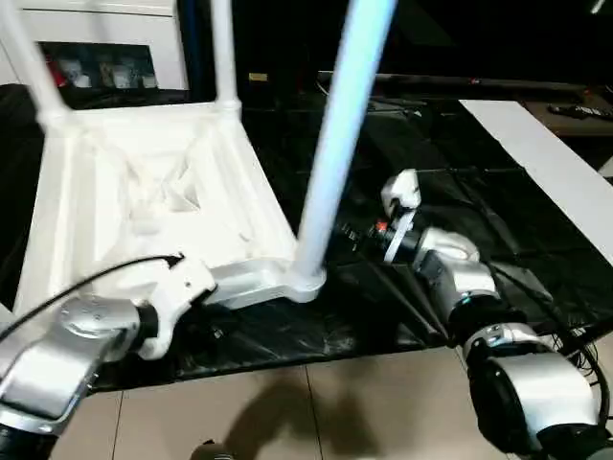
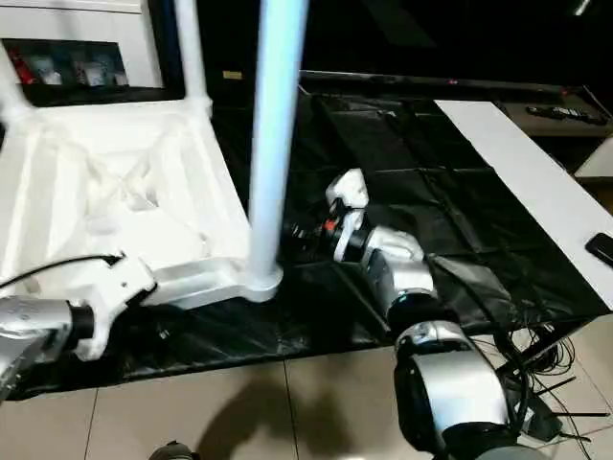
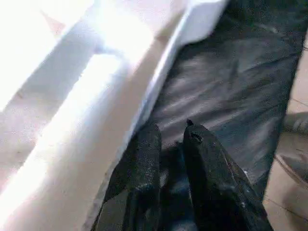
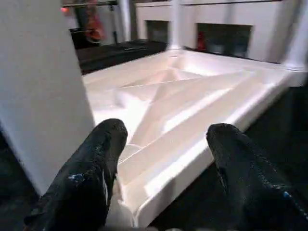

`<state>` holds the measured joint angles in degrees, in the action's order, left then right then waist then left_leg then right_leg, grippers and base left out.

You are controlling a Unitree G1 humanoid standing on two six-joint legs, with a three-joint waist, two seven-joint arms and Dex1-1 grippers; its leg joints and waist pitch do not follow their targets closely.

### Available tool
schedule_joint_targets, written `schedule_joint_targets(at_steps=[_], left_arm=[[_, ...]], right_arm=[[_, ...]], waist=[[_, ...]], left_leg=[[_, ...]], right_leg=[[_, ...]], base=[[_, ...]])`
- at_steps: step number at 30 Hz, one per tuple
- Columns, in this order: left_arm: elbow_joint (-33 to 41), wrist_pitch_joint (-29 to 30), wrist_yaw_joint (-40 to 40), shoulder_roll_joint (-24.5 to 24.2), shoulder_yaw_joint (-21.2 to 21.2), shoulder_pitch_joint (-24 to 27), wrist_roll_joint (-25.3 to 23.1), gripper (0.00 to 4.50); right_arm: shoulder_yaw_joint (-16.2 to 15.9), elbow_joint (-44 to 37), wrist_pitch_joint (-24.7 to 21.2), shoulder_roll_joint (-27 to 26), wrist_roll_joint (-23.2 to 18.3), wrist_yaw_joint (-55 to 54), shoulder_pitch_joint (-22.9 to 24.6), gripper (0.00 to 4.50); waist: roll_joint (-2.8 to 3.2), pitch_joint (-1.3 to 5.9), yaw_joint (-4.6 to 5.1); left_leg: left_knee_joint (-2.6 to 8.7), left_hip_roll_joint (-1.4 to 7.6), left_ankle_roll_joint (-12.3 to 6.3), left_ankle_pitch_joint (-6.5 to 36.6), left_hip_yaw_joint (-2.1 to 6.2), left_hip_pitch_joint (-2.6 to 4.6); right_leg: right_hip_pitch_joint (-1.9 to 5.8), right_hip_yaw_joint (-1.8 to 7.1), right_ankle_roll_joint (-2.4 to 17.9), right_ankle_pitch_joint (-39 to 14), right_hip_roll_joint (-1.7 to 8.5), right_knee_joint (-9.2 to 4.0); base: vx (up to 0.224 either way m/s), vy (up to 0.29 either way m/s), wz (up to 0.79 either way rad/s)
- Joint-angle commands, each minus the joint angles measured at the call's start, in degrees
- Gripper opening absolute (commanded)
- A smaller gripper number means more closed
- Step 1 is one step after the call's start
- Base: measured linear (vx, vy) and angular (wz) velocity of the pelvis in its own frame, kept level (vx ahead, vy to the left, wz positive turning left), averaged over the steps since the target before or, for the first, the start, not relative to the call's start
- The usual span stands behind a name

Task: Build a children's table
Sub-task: Rotate leg to tighten

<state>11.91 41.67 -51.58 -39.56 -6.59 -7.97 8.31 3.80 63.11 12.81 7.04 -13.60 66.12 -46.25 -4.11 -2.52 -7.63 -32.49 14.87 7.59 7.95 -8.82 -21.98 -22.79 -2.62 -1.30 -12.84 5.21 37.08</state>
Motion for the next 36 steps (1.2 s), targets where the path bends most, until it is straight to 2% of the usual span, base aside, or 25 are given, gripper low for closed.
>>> schedule_joint_targets(at_steps=[1,3,5,7,12,14,15,16,17,18,19,21,22,23,25,26,27,28,29,30,32,33,34,35,36], left_arm=[[-1.0,-2.5,3.0,0.4,2.4,-1.6,-0.9,1.05],[-1.5,-2.8,3.5,0.6,2.6,-1.8,-0.9,1.05],[-2.0,-3.2,4.3,0.5,2.7,-2.2,-1.0,1.05],[-1.9,-3.3,4.5,0.6,3.0,-2.1,-0.9,1.05],[1.0,-4.9,6.4,4.2,7.6,1.2,2.7,1.05],[1.8,-10.5,9.6,8.7,11.6,3.2,5.2,1.05],[1.8,-10.5,9.6,8.7,11.6,3.2,5.2,1.05],[1.7,-15.6,15.9,14.9,15.4,4.2,6.4,1.05],[1.6,-16.4,17.0,15.8,15.9,4.4,6.4,1.05],[1.3,-17.8,20.9,18.2,16.7,4.9,5.4,1.05],[0.8,-18.9,30.4,22.9,17.3,6.3,1.7,1.05],[0.8,-18.8,32.2,24.0,17.1,6.8,1.0,1.05],[1.0,-21.0,35.4,26.1,17.0,7.9,-0.5,1.05],[1.8,-24.4,37.9,27.7,16.4,9.7,-2.4,1.05],[2.5,-26.2,39.1,28.4,15.8,10.9,-3.7,1.05],[3.0,-27.4,39.6,29.1,15.7,11.8,-4.1,1.05],[3.7,-29.1,39.7,30.8,16.1,13.6,-4.2,1.05],[3.9,-30.4,39.3,31.5,16.1,14.6,-4.4,1.05],[4.0,-31.3,39.2,31.8,16.1,15.1,-4.5,1.05],[3.7,-32.5,39.2,32.1,16.1,15.5,-4.4,1.05],[3.0,-33.6,39.8,31.5,15.5,15.7,-5.2,1.05],[2.3,-34.9,40.7,31.0,14.9,15.7,-6.2,1.05],[1.8,-35.0,41.5,30.3,14.2,15.5,-7.4,1.05],[1.4,-35.1,42.0,29.9,13.8,15.3,-8.2,1.05],[1.1,-36.4,41.7,29.3,13.1,15.0,-8.8,1.05]], right_arm=[[-1.3,-0.8,-0.5,-0.3,0.4,4.2,1.3,3.12],[-1.5,-0.9,-0.5,-0.5,0.4,5.1,1.4,3.12],[-1.9,-1.0,1.9,-1.5,1.5,2.4,1.7,3.12],[-1.5,-0.9,1.9,-1.6,1.2,1.5,1.6,3.12],[2.5,-2.2,3.1,0.3,0.6,-9.8,2.4,3.12],[5.2,-6.0,1.1,1.8,0.0,-16.6,4.7,3.12],[5.2,-6.0,1.1,1.8,0.0,-16.6,4.7,3.12],[7.3,-12.1,-0.8,2.2,-1.1,-20.0,8.6,3.12],[7.5,-13.2,-1.1,2.2,-1.2,-20.5,9.3,3.12],[8.0,-16.6,-2.1,2.1,-1.1,-21.8,11.6,3.12],[8.7,-25.9,-6.8,0.9,0.2,-26.7,18.2,3.12],[8.7,-28.2,-8.1,0.5,0.7,-28.1,19.9,3.12],[8.1,-32.9,-10.8,-0.3,2.4,-31.3,23.4,3.12],[7.2,-37.9,-11.1,-1.6,5.4,-34.5,27.7,3.12],[6.4,-41.2,-10.2,-2.5,7.5,-36.6,30.5,3.12],[6.1,-42.8,-9.2,-3.4,8.8,-38.2,32.3,3.12],[5.0,-44.9,-7.3,-4.2,9.6,-39.8,35.6,3.12],[3.8,-45.9,-5.5,-4.2,9.6,-39.3,37.7,3.12],[3.1,-46.4,-4.3,-4.3,9.7,-38.7,39.0,3.12],[2.2,-48.4,-4.6,-4.6,9.0,-38.1,41.0,3.12],[1.6,-50.6,-5.8,-5.2,8.0,-37.9,43.0,3.12],[1.1,-52.4,-7.4,-5.6,7.7,-38.5,44.2,3.12],[0.6,-53.8,-8.3,-5.6,8.1,-38.6,45.1,3.12],[0.2,-54.7,-8.8,-5.6,8.6,-38.6,45.7,3.12],[-0.4,-55.5,-8.6,-5.3,9.1,-38.0,46.5,3.12]], waist=[[1.20,3.53,-0.27],[1.27,3.54,-0.70],[1.21,3.52,-1.10],[1.28,3.56,-1.23],[1.31,3.53,-1.73],[1.01,3.44,-2.12],[0.94,3.51,-2.44],[0.93,3.59,-2.57],[0.71,3.41,-2.89],[0.54,3.46,-2.99],[0.54,3.40,-2.92],[0.11,3.40,-3.11],[0.23,3.56,-3.04],[0.15,3.34,-3.04],[0.20,3.21,-2.85],[0.55,3.34,-2.55],[0.41,3.18,-2.35],[0.67,2.90,-2.07],[1.46,2.91,-2.08],[1.85,2.94,-1.91],[1.38,2.83,-1.54],[2.18,2.80,-1.44],[2.47,2.73,-1.33],[2.37,2.56,-0.88],[2.37,2.41,-1.62]], left_leg=[[3.15,-2.02,-0.94,13.0,-1.84,1.14],[3.17,-1.93,-0.57,13.8,-1.89,1.40],[3.29,-1.94,-0.20,14.3,-1.80,1.29],[3.37,-1.95,0.16,14.5,-1.71,1.25],[3.44,-1.96,1.43,14.4,-1.70,1.25],[3.41,-2.01,1.47,15.0,-1.82,1.29],[3.38,-2.03,1.55,14.7,-1.86,1.33],[3.29,-2.07,1.52,14.8,-1.86,1.42],[3.32,-2.07,1.31,14.3,-1.81,1.06],[3.31,-2.01,1.23,14.6,-1.84,1.17],[3.48,-2.12,1.22,14.6,-1.72,0.80],[3.37,-2.10,1.15,15.3,-1.70,1.04],[3.59,-2.18,1.25,16.2,-1.65,0.99],[3.60,-2.10,1.51,16.0,-1.61,0.95],[3.85,-2.12,1.83,17.8,-1.54,0.82],[3.88,-2.11,1.96,19.7,-1.49,0.98],[4.00,-2.10,1.89,20.4,-1.46,0.95],[4.19,-1.88,1.82,23.3,-1.34,1.04],[4.28,-1.92,1.86,24.2,-1.17,1.02],[4.30,-1.87,1.84,25.1,-1.15,1.12],[4.38,-1.98,1.16,26.7,-1.07,1.07],[4.52,-2.07,1.26,26.8,-0.90,0.98],[4.50,-1.97,1.36,27.5,-0.85,1.20],[4.62,-1.82,2.21,28.4,-0.58,1.29],[5.83,-3.16,0.26,28.1,1.34,-1.91]], right_leg=[[2.48,0.82,14.0,-2.1,0.89,-3.90],[2.20,0.88,14.0,-2.4,0.89,-3.94],[2.20,0.87,13.7,-3.4,1.01,-3.96],[2.21,0.83,13.4,-4.0,1.02,-3.95],[2.13,0.94,13.2,-3.9,1.13,-3.96],[2.14,1.04,12.4,-3.9,1.00,-4.17],[2.19,1.10,11.9,-3.5,0.94,-4.25],[2.12,1.10,11.8,-3.4,0.86,-4.25],[2.43,1.25,10.6,-2.1,0.72,-4.40],[2.38,1.21,10.2,-2.5,0.81,-4.49],[2.61,1.21,8.9,-3.0,0.52,-4.60],[2.39,1.19,7.2,-4.2,0.62,-4.87],[2.38,1.15,6.5,-7.3,0.66,-5.12],[2.20,1.28,5.6,-7.3,0.55,-5.53],[1.96,1.24,4.3,-10.3,0.67,-5.91],[1.72,1.25,4.2,-12.1,0.69,-5.87],[1.61,1.25,4.0,-13.1,0.64,-6.22],[1.40,1.26,3.6,-15.2,0.85,-6.64],[1.39,1.26,3.6,-15.7,0.84,-6.63],[1.27,1.30,3.5,-15.8,0.79,-6.82],[1.25,1.22,3.2,-16.4,0.44,-6.94],[1.26,1.25,3.2,-16.3,0.36,-6.88],[1.01,1.28,3.0,-16.4,0.24,-6.98],[1.00,1.01,3.2,-15.5,-0.39,-6.90],[3.41,-1.53,3.1,-15.0,0.59,-6.07]], base=[[0.000,0.000,0.00],[0.000,0.000,0.00],[0.000,0.000,0.00],[0.000,0.000,0.00],[0.000,0.000,0.00],[0.000,0.000,0.00],[0.000,0.000,0.00],[0.000,0.000,0.00],[0.000,0.000,0.00],[0.000,0.000,0.00],[0.000,0.000,0.00],[0.000,0.000,0.00],[0.000,0.000,0.00],[0.000,0.000,0.00],[0.000,0.000,0.00],[0.000,0.000,0.00],[0.000,0.000,0.00],[0.000,0.000,0.00],[0.000,0.000,0.00],[0.000,0.000,0.00],[0.000,0.000,0.00],[0.000,0.000,0.00],[0.000,0.000,0.00],[0.000,0.000,0.00],[-0.028,-0.017,0.28]])
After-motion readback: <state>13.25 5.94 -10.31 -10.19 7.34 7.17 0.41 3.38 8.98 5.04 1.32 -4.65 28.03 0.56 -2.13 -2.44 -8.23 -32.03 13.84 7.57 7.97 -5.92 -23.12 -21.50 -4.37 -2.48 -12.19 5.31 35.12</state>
